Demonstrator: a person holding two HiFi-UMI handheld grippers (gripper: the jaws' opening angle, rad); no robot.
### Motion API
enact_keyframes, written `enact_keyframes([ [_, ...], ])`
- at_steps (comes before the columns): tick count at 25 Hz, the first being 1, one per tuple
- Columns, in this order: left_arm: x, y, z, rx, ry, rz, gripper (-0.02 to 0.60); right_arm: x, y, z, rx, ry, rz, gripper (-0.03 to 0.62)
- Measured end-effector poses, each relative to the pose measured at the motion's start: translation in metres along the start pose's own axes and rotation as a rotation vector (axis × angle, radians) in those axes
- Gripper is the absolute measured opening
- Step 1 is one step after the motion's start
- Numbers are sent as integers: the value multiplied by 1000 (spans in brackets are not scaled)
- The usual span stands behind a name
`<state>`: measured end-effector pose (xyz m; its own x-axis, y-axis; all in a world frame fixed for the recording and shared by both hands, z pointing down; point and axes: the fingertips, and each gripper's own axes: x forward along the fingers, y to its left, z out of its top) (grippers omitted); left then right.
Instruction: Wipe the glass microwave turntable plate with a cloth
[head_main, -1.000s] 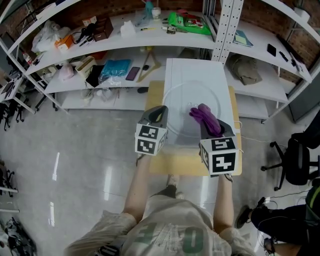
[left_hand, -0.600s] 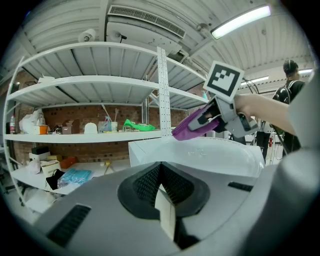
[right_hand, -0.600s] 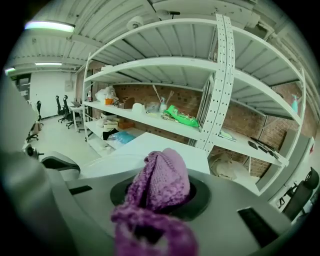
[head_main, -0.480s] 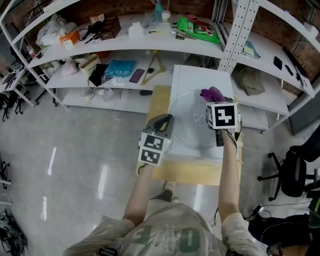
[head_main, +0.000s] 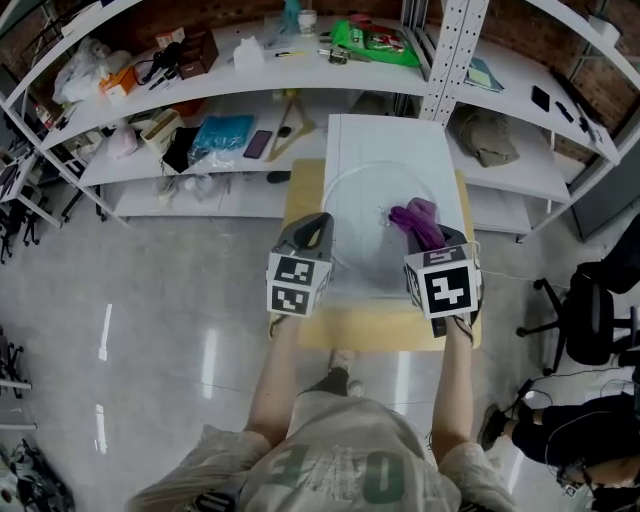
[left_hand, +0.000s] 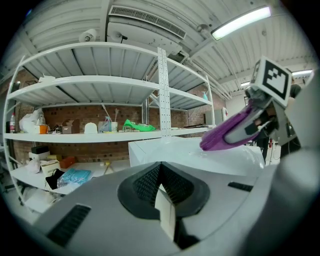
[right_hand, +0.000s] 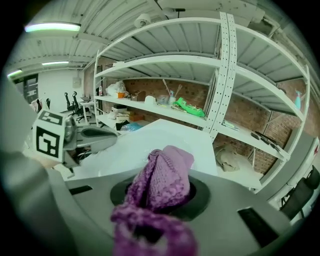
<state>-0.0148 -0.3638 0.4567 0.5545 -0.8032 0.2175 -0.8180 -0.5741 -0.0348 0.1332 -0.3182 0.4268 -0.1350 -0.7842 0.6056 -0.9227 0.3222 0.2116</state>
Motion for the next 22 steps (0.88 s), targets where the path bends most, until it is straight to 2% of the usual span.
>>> enact_keyframes([
  [6, -1, 2, 1, -5, -5, -2, 2, -47, 28, -30, 5, -11, 18, 54],
  [13, -1, 1, 0, -5, 2, 1, 2, -58, 32, -42, 21, -14, 25, 54],
  [17, 1, 1, 1, -4, 0, 0, 2, -58, 26, -33, 12, -35, 14, 54],
  [22, 1, -2, -1, 0, 5, 4, 2, -32, 0, 8, -14, -86, -17, 54],
])
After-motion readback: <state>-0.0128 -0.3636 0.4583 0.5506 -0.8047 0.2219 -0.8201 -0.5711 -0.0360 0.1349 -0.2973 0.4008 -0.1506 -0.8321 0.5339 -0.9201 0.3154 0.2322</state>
